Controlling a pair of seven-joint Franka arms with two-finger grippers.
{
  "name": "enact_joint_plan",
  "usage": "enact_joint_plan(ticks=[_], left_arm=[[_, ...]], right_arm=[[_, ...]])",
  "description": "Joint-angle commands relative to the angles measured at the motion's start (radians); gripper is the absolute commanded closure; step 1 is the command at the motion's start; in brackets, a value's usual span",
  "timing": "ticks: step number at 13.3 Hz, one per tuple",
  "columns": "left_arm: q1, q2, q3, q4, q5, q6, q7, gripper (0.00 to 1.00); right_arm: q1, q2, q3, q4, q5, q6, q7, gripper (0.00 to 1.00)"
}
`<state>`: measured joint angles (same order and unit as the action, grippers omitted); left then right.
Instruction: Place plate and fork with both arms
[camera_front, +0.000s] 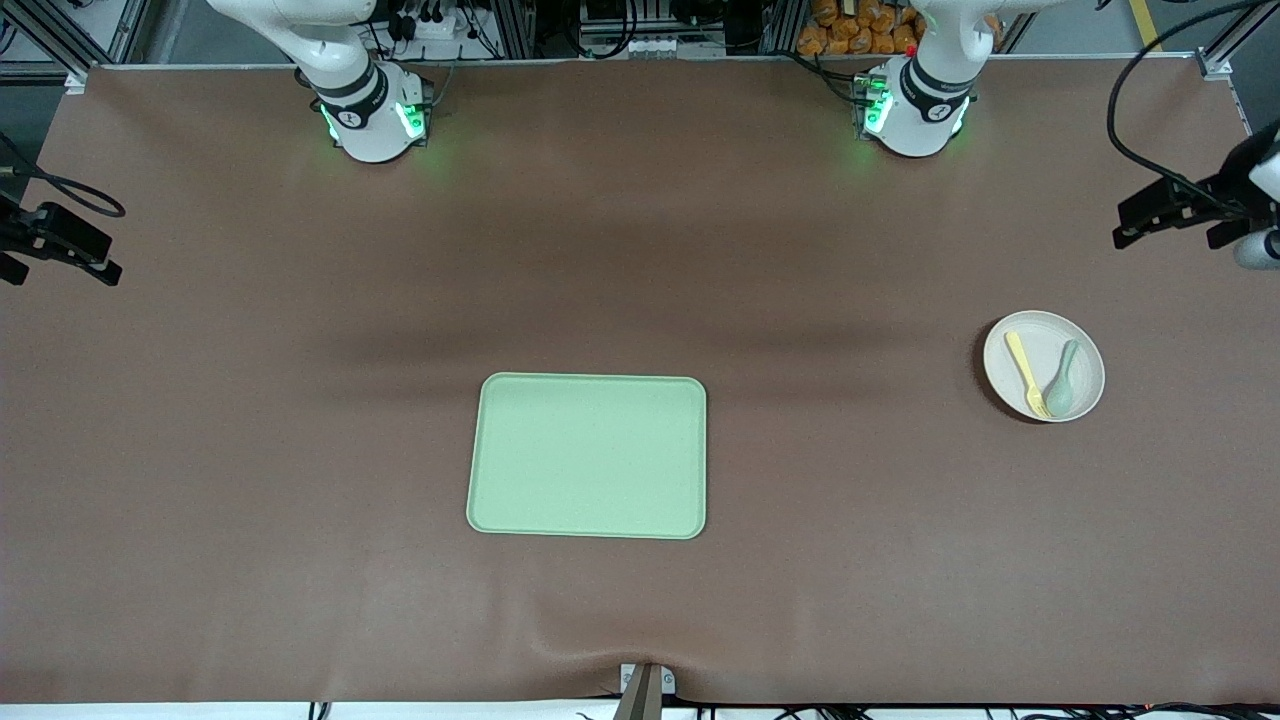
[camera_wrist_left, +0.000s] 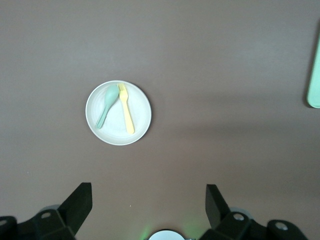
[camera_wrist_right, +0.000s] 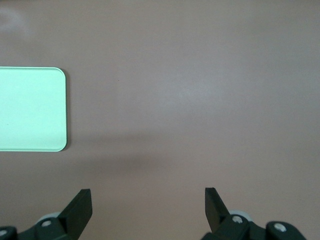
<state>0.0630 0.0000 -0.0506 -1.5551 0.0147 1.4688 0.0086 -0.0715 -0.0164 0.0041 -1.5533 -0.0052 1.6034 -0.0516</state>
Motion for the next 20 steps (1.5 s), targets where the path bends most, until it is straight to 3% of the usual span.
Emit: enact_joint_plan(ticks=[1,11,14,20], left_arm=[[0.069,0.058,-0.005,0.012,-0.001,-0.007,0.014,0.0],[0.3,0.31,-0.005,0.009,-0.001,0.145,0.246,0.0],[0.331,0.414,-0.006,0.004,-0.006,0.206,0.326,0.0],[0.394,0.523,-0.011,-0.025,-0.016,0.309,0.502,0.0]], right_arm=[[-0.025,0.003,0.016,0.01,0.019,-0.003,-0.011,0.0],[-0.024,0.003,0.016,0.01,0.019,-0.005,-0.011,0.0],[-0.024,0.003,0.016,0.01,0.019,-0.005,-0.011,0.0],[-0.021,0.003,0.016,0.01,0.019,-0.003,-0.01,0.0]])
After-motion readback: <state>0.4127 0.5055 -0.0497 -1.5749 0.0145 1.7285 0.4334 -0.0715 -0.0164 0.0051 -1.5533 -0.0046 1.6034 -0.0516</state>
